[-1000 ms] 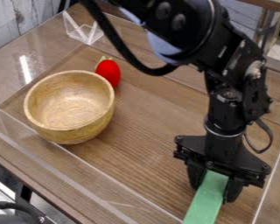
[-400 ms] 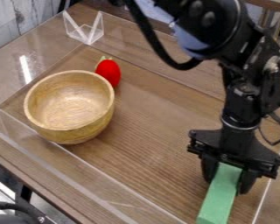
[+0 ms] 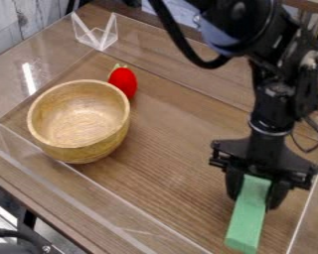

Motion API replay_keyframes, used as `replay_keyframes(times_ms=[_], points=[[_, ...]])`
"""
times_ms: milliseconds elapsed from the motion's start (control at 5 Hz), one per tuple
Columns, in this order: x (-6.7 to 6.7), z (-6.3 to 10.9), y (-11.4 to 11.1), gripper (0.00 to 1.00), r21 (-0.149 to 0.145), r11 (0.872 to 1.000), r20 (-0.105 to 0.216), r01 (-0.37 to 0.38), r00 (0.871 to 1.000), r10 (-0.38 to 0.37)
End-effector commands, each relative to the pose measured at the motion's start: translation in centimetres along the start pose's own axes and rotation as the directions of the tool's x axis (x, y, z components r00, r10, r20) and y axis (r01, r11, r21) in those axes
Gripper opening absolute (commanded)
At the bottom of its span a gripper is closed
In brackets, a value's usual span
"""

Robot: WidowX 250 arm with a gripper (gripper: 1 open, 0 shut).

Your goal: Remove the green stick from the brown bowl and put it on the table

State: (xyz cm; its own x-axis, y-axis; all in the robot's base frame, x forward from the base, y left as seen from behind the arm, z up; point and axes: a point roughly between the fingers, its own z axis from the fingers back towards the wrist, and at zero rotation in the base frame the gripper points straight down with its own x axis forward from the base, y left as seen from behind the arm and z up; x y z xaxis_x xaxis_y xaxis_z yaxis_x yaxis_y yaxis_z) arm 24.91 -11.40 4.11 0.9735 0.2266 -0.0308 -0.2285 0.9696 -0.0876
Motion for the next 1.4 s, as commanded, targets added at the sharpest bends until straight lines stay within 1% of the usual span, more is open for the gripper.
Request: replay_keyframes(times_ms=[0, 200, 400, 600, 800, 1000, 1200], points=[[0.8, 2.1, 0.9, 0.0, -0.038, 0.999, 0.053, 0.017, 0.999, -0.015], [0.3, 2.3, 2.1, 0.0, -0.043, 0.998, 0.049, 0.04, 0.998, -0.038], [-0.3, 1.0, 1.9, 0.0, -0.053, 0.991, 0.042, 0.119, 0.992, -0.117], [-0.7, -0.2, 1.6, 0.0, -0.059, 0.978, 0.037, 0.201, 0.979, -0.2], [-1.7, -0.2, 0.7, 0.0, -0.054, 0.966, 0.042, 0.252, 0.967, -0.25], [-2.6, 0.1, -0.1, 1.0, -0.049, 0.954, 0.043, 0.295, 0.955, -0.293], [-2.2, 0.2, -0.1, 0.0, -0.04, 0.965, 0.06, 0.26, 0.964, -0.257]])
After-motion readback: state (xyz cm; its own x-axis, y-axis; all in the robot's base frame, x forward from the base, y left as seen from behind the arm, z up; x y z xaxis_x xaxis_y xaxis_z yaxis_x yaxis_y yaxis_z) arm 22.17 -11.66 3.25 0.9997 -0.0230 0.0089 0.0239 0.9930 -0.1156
